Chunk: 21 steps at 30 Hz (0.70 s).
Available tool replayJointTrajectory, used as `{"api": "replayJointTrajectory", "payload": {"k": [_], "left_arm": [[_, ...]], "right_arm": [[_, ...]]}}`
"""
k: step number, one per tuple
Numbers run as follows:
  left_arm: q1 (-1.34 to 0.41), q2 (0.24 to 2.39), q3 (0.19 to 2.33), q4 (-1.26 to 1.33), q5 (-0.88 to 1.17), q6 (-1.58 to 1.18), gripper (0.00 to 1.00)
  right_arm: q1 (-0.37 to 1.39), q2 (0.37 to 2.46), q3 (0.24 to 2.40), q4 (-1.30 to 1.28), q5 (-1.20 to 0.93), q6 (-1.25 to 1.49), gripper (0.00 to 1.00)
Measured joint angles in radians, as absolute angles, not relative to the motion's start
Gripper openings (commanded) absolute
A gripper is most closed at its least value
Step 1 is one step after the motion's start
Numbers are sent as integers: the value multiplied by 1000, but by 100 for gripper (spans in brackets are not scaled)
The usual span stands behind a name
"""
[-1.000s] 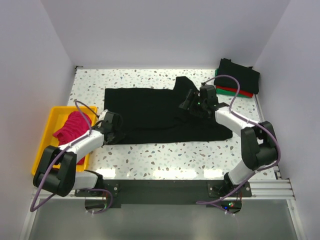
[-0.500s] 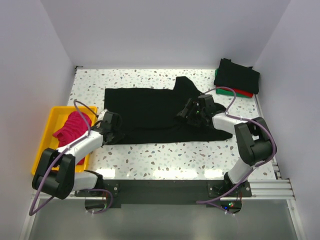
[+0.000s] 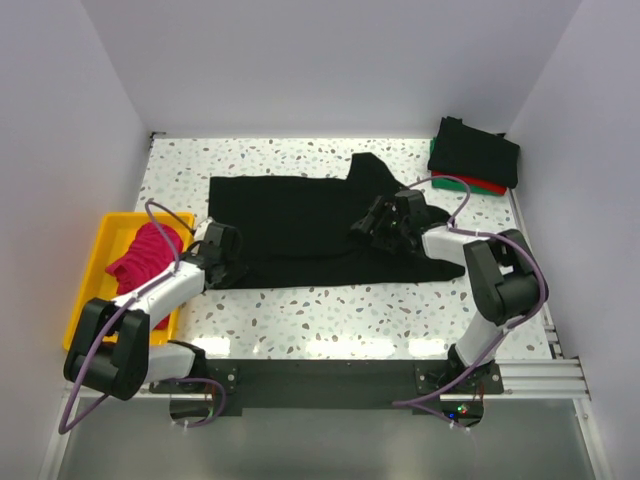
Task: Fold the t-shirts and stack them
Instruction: Fold the tshirt
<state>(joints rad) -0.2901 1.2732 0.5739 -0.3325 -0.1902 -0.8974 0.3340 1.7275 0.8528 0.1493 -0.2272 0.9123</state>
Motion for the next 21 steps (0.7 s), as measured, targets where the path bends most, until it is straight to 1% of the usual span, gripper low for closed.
{"api": "replayJointTrajectory", "payload": {"k": [5,21], "left_arm": [[-288,1273,574,-332,-190,-897,15],[-281,1273,576,-334,-181,-876,15]], "right_arm": [[336,1753,891,142,-226,910,79],[400,1961,1216,84,-217,831,79]]}}
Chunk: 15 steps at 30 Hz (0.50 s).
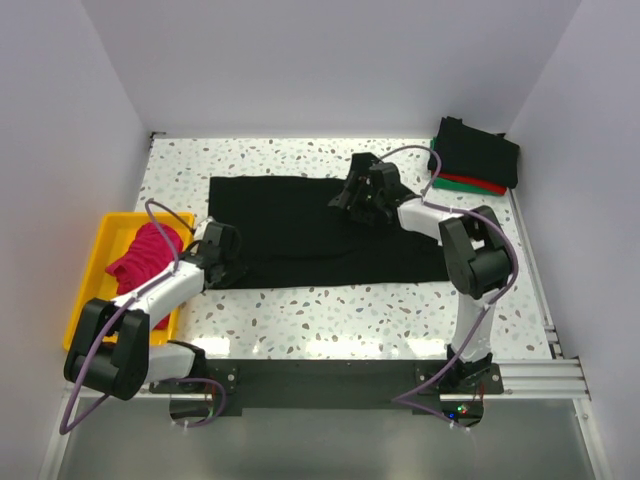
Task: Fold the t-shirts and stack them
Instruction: Fold the tshirt
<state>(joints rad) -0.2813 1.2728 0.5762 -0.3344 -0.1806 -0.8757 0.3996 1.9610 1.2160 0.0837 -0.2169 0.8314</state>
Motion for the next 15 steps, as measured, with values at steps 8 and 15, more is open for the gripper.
{"api": "replayJointTrajectory", "payload": {"k": [8,15], "left_arm": [[-281,1273,587,-337,-169,-870,17],[-270,1246,603,-346,-159,-850,18]], "right_arm": [[447,2062,1400,-24,-200,728,80],[447,1999,1454,-174,-149,635,80]]}}
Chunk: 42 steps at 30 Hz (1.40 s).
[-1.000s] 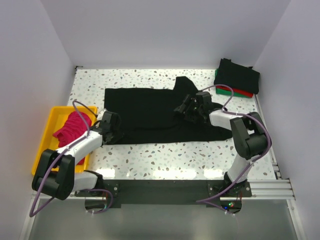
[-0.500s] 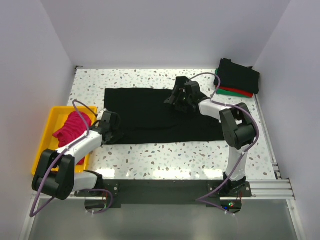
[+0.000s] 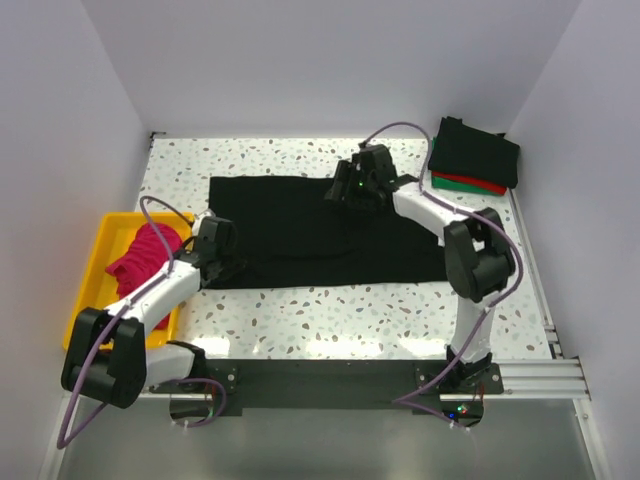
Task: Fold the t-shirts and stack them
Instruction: Fold the tshirt
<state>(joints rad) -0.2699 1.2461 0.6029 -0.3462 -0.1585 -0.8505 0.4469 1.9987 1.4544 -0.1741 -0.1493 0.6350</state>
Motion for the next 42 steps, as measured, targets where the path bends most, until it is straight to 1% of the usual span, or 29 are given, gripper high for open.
{"api": "replayJointTrajectory", "payload": {"k": [2,6,9,11,14,18,22,25,28,34,39,42], "left_arm": [[-266,1224,616,-345,-149,-841,19],[-264,1194,645,-322,-118,-823,18],[-264,1217,688,-314,-108,-818,17],[-264,1247,715,-310,-107,-818,17],[-263,1290,736,-294,-107,-818,17],[-262,1352,740,-261,-104,-819,17],[-242,1445,739,-222,-81,-829,15],[-204,1474,708,-193,-65,-846,15],[-167,1475,667,-182,-61,-869,15],[-159,1460,643,-156,-74,-902,16],[-159,1409,588,-134,-81,-929,16],[-159,1362,546,-135,-81,-939,16]], "right_arm": [[444,1933,1437,-210,-123,623,80],[435,1728,1351,-260,-66,603,79],[429,1603,1264,-263,-30,600,79],[423,1565,1201,-262,-2,601,79],[399,1559,1094,-262,12,610,78],[313,1560,958,-269,15,635,77],[226,1560,899,-257,46,665,76],[187,1561,857,-237,65,692,75],[159,1565,813,-226,69,721,73],[112,1521,751,-188,58,778,71],[43,1399,634,-174,8,812,70],[18,1296,565,-218,-4,828,70]]}}
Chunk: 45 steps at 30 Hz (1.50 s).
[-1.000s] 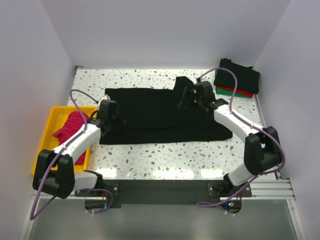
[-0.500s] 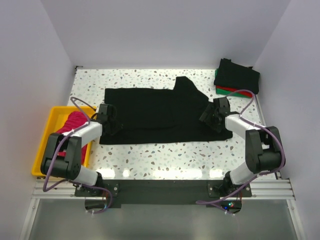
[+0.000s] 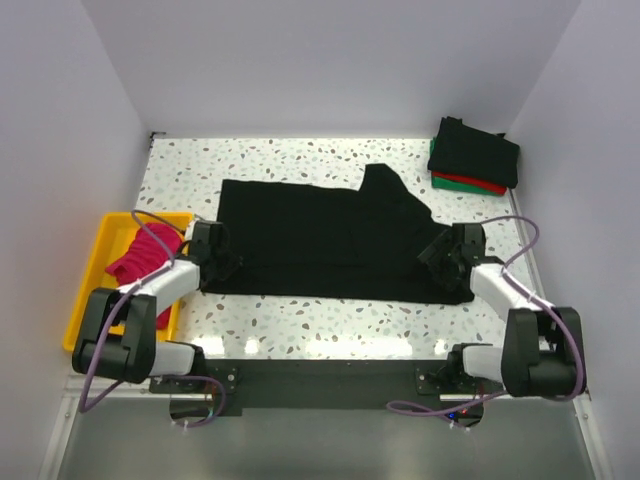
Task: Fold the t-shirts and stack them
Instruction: Fold the tshirt
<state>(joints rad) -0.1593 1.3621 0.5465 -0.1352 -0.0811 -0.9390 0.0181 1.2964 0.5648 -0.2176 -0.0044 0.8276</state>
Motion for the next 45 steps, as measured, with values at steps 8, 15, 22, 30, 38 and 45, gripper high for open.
{"api": "replayJointTrajectory", "payload": {"k": [8,15,22,30,38,45], "left_arm": [[-159,1214,440,-160,-80,-958,17],[-159,1083,422,-291,-79,-951,21],[-158,1037,544,-398,-78,-919,36],[-144,1477,1116,-375,-78,-797,41],[-133,1723,1253,-382,-62,-729,40],[-133,1384,905,-398,-12,-752,54]], "right_arm": [[-15,1113,488,-398,-27,827,71],[-27,1032,482,-543,-28,769,71],[-27,1053,608,-599,-107,701,73],[-27,1364,1020,-398,-152,633,73],[-28,1649,1201,-368,-162,566,70],[-27,1296,907,-463,-153,611,72]]}}
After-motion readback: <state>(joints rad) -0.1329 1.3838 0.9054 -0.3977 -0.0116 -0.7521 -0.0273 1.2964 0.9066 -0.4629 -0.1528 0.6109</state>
